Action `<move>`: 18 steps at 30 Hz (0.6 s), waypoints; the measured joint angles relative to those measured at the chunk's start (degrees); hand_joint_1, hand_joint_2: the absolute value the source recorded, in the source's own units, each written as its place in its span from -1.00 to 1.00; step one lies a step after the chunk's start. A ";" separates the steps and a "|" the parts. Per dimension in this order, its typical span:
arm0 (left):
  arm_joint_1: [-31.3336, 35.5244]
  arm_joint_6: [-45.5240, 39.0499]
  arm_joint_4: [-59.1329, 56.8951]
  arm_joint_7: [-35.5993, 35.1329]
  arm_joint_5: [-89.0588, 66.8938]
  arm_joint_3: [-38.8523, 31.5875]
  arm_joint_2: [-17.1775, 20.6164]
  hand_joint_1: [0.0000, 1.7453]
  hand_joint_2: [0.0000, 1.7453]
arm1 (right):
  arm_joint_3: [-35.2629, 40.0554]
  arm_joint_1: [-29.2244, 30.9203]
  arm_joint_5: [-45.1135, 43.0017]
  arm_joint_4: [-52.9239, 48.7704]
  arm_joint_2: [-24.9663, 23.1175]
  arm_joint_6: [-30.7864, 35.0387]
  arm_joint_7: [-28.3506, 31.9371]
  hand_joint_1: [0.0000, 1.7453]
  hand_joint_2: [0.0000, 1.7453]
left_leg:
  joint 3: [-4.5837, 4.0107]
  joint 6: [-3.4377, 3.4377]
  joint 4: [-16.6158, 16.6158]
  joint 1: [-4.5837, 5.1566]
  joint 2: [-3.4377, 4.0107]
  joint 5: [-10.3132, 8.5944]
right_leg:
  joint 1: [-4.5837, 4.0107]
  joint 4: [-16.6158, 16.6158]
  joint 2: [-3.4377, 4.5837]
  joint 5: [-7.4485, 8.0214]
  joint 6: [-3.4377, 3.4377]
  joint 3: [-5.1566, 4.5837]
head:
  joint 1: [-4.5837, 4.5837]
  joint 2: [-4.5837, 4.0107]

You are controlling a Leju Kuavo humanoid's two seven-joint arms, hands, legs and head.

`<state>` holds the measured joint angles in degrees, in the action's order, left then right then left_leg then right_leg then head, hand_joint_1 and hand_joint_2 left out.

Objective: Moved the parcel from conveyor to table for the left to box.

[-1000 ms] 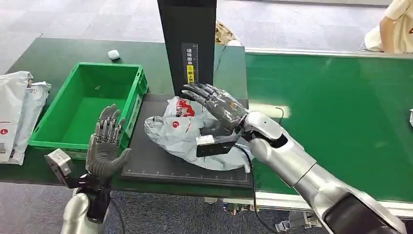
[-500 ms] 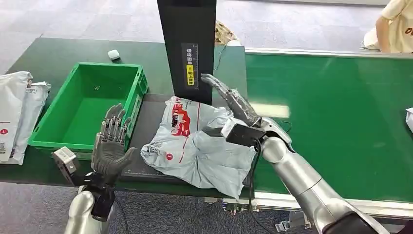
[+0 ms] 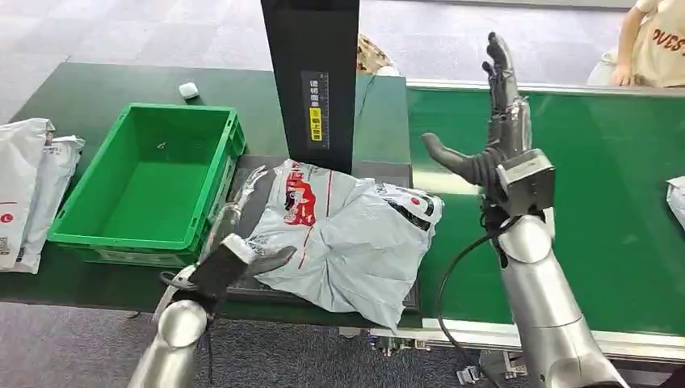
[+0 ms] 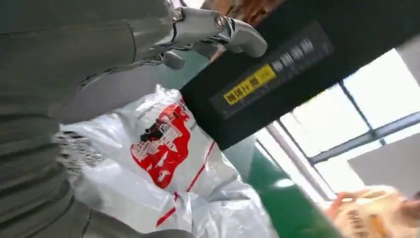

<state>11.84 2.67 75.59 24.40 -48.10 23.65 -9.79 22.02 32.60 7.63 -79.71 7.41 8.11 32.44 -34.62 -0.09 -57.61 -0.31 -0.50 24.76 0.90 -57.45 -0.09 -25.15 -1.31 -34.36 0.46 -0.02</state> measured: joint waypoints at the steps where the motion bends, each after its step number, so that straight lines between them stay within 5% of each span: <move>1: 1.96 -0.91 -1.26 -1.09 -3.26 2.04 0.00 -1.00 1.00 | -1.02 -0.24 0.00 -0.44 -0.31 -0.60 -0.04 -1.00 1.00 | 0.00 -0.01 0.00 0.00 -0.01 -0.01 | 0.00 0.00 -0.01 0.01 -0.01 0.00 | -0.02 0.00; 12: 16.42 -2.02 -19.86 -8.84 -14.87 18.38 -2.75 -1.00 1.00 | -7.35 -2.23 0.90 -1.38 -3.09 -2.87 -0.35 -1.00 1.00 | 0.05 0.00 0.02 0.00 0.07 -0.01 | -0.01 -0.01 0.11 0.05 0.03 -0.01 | 0.00 0.00; 18: 22.21 7.08 -33.92 -13.81 -15.53 21.72 -4.85 -1.00 1.00 | -9.08 -2.18 2.47 -0.88 -5.60 -2.85 -0.59 -1.00 1.00 | 0.04 0.00 0.05 -0.01 0.12 -0.01 | -0.02 -0.02 0.15 0.05 0.04 -0.01 | 0.00 0.00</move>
<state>34.05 9.75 41.67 10.59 -63.63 45.38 -14.65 12.94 30.42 10.10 -80.59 1.81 5.27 31.85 -34.58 -0.09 -57.56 -0.31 -0.38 24.75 0.88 -57.47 0.06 -25.10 -1.27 -34.37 0.46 -0.02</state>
